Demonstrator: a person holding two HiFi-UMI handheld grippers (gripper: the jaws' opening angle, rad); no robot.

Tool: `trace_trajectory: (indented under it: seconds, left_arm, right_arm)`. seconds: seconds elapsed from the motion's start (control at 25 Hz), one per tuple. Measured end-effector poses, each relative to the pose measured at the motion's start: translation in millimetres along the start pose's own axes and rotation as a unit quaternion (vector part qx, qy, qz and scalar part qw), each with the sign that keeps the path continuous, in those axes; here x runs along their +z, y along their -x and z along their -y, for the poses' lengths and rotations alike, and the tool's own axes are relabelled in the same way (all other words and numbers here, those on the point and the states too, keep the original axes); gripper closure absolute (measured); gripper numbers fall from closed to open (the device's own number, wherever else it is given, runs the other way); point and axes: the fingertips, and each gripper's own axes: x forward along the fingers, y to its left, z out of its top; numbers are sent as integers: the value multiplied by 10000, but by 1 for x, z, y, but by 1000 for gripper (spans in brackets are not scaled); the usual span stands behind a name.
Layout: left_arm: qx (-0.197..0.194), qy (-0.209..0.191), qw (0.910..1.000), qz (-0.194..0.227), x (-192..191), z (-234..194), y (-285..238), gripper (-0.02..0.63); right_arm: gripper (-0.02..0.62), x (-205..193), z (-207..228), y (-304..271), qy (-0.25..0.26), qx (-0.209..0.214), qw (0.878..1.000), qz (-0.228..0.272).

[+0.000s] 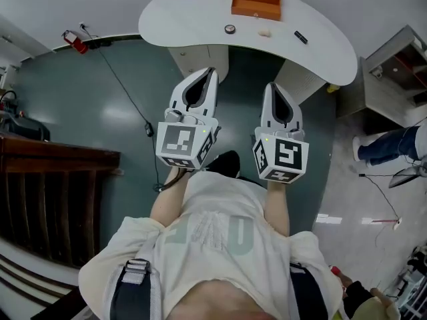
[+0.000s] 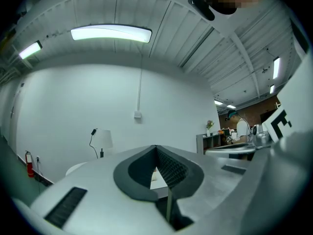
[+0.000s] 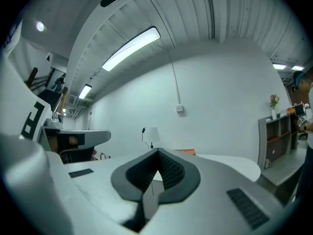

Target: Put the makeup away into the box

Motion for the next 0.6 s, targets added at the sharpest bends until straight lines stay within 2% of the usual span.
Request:
trace_trajectory:
  seconds: [0.16, 0.32, 0.6]
  left_arm:
    - [226, 101, 9997, -76, -4, -19, -2, 600]
    - [328, 212, 9992, -102, -12, -31, -10, 598]
    - [435, 248, 9986, 172, -22, -62, -61, 598]
  right_arm:
    - [591, -8, 0, -3, -98, 29, 9999, -107]
    - [591, 2, 12, -6, -433, 125, 9984, 330]
    - [591, 4, 31, -67, -39, 210, 9981, 573]
